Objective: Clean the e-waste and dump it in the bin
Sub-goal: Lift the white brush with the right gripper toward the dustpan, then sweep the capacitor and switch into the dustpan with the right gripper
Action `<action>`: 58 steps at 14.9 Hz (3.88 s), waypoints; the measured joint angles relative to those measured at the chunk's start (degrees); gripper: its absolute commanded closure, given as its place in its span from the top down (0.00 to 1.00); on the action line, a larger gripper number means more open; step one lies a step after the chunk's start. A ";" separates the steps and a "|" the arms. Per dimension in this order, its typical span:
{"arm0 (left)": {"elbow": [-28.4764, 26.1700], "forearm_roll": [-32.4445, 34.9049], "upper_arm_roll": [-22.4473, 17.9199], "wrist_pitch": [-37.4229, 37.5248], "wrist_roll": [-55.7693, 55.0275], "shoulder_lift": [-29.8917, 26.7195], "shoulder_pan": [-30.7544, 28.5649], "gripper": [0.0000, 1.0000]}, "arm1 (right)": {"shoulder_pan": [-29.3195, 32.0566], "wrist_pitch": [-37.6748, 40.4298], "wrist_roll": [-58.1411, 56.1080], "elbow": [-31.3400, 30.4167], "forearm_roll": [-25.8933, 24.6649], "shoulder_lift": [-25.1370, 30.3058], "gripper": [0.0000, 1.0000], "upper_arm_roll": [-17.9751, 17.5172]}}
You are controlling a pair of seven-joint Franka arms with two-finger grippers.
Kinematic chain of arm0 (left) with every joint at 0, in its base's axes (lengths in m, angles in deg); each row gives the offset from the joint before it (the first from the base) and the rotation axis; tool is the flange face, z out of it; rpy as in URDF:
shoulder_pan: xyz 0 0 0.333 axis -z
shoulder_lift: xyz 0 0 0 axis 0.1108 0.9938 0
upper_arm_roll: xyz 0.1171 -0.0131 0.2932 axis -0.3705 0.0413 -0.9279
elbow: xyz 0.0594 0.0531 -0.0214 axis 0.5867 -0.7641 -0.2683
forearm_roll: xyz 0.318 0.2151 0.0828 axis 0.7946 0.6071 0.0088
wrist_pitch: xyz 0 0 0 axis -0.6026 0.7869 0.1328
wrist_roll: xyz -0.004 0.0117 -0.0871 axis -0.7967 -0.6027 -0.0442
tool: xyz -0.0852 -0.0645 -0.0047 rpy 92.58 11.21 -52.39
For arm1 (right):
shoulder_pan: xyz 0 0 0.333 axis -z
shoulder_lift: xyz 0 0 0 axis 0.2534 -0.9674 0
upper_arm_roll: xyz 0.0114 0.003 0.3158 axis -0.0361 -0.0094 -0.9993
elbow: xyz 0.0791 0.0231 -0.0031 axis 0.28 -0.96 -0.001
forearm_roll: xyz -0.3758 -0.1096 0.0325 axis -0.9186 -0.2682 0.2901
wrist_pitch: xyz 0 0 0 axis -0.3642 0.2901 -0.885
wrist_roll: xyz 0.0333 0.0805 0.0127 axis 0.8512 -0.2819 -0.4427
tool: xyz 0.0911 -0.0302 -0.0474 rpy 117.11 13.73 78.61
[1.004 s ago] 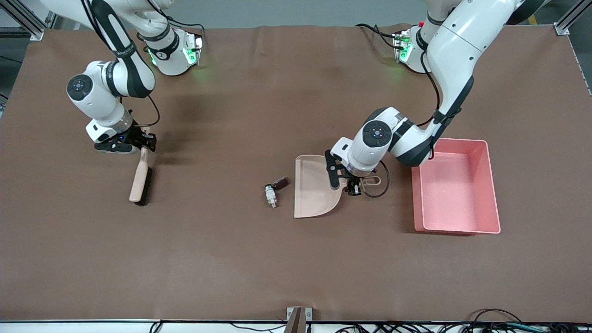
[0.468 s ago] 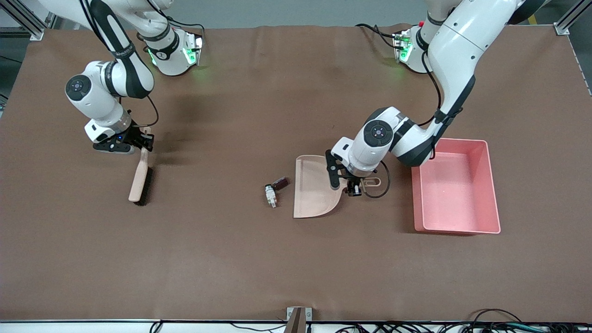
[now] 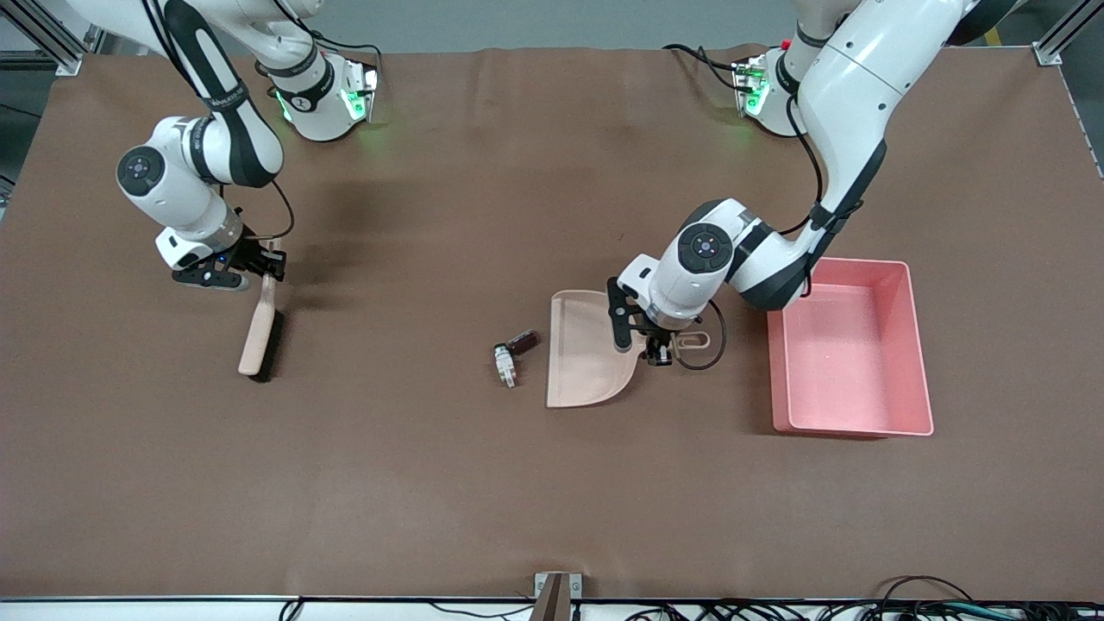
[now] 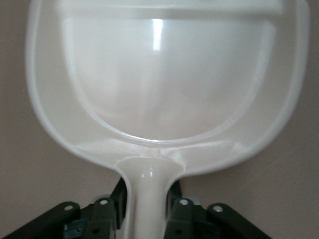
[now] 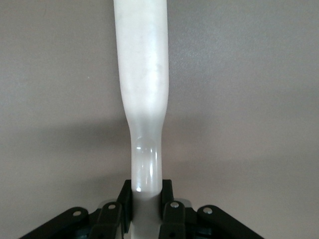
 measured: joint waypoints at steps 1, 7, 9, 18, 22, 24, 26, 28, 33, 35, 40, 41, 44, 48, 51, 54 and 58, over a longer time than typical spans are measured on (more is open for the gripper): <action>0.01 0.00 0.03 0.00 0.02 0.00 -0.01 0.19 | 0.00 2.72 0.03 1.44 0.16 0.16 0.00 -0.02; 0.19 0.00 0.06 0.20 0.09 0.00 0.04 0.12 | -5.63 8.48 1.25 4.86 7.17 1.63 0.00 -0.50; 0.59 0.16 0.12 1.15 0.18 0.00 0.30 0.09 | -9.98 6.97 6.31 4.88 8.06 1.64 0.00 -0.68; 5.71 4.23 0.26 8.71 0.19 1.06 3.06 0.06 | -36.02 -1.46 37.08 7.73 8.14 -2.25 0.00 -1.04; 8.90 4.58 0.25 9.83 0.19 3.26 4.60 0.05 | -45.18 -1.47 45.64 17.04 8.14 -11.32 0.00 -1.08; 9.55 5.39 0.25 9.99 0.19 4.07 4.63 0.05 | -46.19 -1.81 46.54 20.98 8.14 -16.02 0.00 -1.03; 10.01 5.53 0.23 10.06 0.20 4.60 4.63 0.05 | -46.17 -1.94 46.54 23.30 8.14 -18.18 0.00 -0.55; 10.51 5.53 0.24 10.07 0.23 4.89 4.76 0.05 | -46.16 -1.81 46.54 23.93 8.14 -18.56 0.00 -0.26; 11.11 5.53 0.24 10.30 0.21 5.24 5.60 0.04 | -46.38 3.11 46.54 28.25 8.14 -20.18 0.00 -0.43; 11.30 5.53 0.24 10.71 0.18 5.35 5.61 0.04 | -47.03 7.11 46.64 33.01 8.14 -22.49 0.00 -0.46; 11.48 5.53 0.24 10.94 0.16 5.45 5.62 0.04 | -50.20 9.95 50.35 41.08 8.14 -27.60 0.00 -0.51; 11.49 5.53 0.24 10.99 0.16 5.46 5.62 0.04 | -51.31 10.44 51.60 42.39 8.14 -28.24 0.00 -0.52; 11.56 5.53 0.24 11.12 0.14 5.51 5.62 0.04 | -54.37 12.53 54.36 46.51 8.17 -29.13 0.00 -0.64; 11.62 5.53 0.22 11.18 0.04 5.58 5.57 0.03 | -55.89 17.84 56.65 50.79 8.27 -29.21 0.00 -0.73; 11.64 5.46 0.19 11.21 -0.08 5.63 4.66 0.01 | -55.99 20.71 56.78 51.75 8.27 -29.19 0.00 -0.63; 11.84 4.70 0.25 11.19 0.13 5.63 3.27 0.01 | -55.43 25.01 57.19 52.56 8.29 -27.87 0.00 -0.05; 12.11 2.79 1.57 10.43 2.89 5.63 1.29 0.01 | -49.39 28.11 56.44 50.13 8.08 -22.32 0.00 0.87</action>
